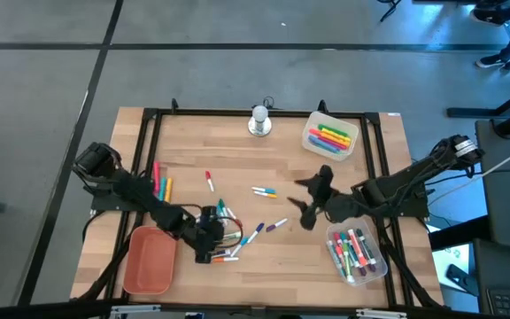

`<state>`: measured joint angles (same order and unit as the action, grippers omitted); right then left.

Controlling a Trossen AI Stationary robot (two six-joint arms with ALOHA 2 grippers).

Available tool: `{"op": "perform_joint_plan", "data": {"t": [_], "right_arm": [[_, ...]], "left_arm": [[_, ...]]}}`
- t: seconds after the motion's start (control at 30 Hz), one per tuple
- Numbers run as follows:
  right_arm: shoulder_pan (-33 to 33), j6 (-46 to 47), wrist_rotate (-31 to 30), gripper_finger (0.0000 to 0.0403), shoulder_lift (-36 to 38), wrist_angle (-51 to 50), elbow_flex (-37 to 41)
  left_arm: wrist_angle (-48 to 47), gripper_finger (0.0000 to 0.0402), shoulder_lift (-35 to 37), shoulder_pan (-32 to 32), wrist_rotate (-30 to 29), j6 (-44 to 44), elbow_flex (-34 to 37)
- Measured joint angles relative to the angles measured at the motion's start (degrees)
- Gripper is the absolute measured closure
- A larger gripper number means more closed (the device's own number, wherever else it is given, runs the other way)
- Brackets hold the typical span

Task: Pick & Place Markers
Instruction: Put the medium light green marker pen into the transparent bin

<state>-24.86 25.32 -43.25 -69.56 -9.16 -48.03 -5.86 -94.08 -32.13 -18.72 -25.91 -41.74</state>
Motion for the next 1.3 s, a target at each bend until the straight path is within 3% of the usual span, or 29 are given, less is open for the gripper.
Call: {"op": "perform_joint_plan", "data": {"t": [0.2, 0.43, 0.5, 0.57, 0.67, 0.77, 0.87, 1.03, 1.3], "right_arm": [[-2.2, -0.7, 3.3, 0.0159, -1.6, 5.5, 0.0], [-2.4, 6.4, 3.4, 0.0186, -6.1, 5.6, 0.0], [-2.0, 8.3, 4.5, 0.0193, -8.9, 5.5, 0.0], [-1.2, 9.0, 8.1, 0.0199, -12.1, 6.3, 0.0], [0.7, 9.0, 18.9, 0.0203, -17.1, 10.6, 0.0], [2.8, 9.0, 28.1, 0.0204, -21.5, 18.3, 0.0], [5.2, 8.7, 30.9, 0.0194, -24.2, 24.1, 0.0], [10.0, 10.7, 33.4, 0.0150, -24.7, 24.3, 0.0], [16.3, 13.7, 50.9, 0.0103, -26.8, 25.6, -0.1]], "left_arm": [[-0.1, 0.0238, -4.8, -0.6, -0.5, -4.9, -0.3], [3.6, 0.0333, -5.1, -1.1, -4.3, -2.2, -0.1], [5.2, 0.0343, -5.2, -0.9, -5.3, -0.9, -0.1], [6.8, 0.0343, -5.3, -0.9, -7.0, 0.1, 0.0], [8.0, 0.0343, -5.6, -0.6, -9.9, 2.8, -0.4], [9.0, 0.0342, -5.4, -0.7, -11.9, 7.3, -2.1], [8.6, 0.0341, -5.3, -0.7, -14.4, 13.1, -2.8], [8.8, 0.0341, -5.3, -0.8, -22.7, 24.1, -3.2], [12.4, 0.0340, -5.3, 0.0, -26.5, 50.2, -3.2]]}}
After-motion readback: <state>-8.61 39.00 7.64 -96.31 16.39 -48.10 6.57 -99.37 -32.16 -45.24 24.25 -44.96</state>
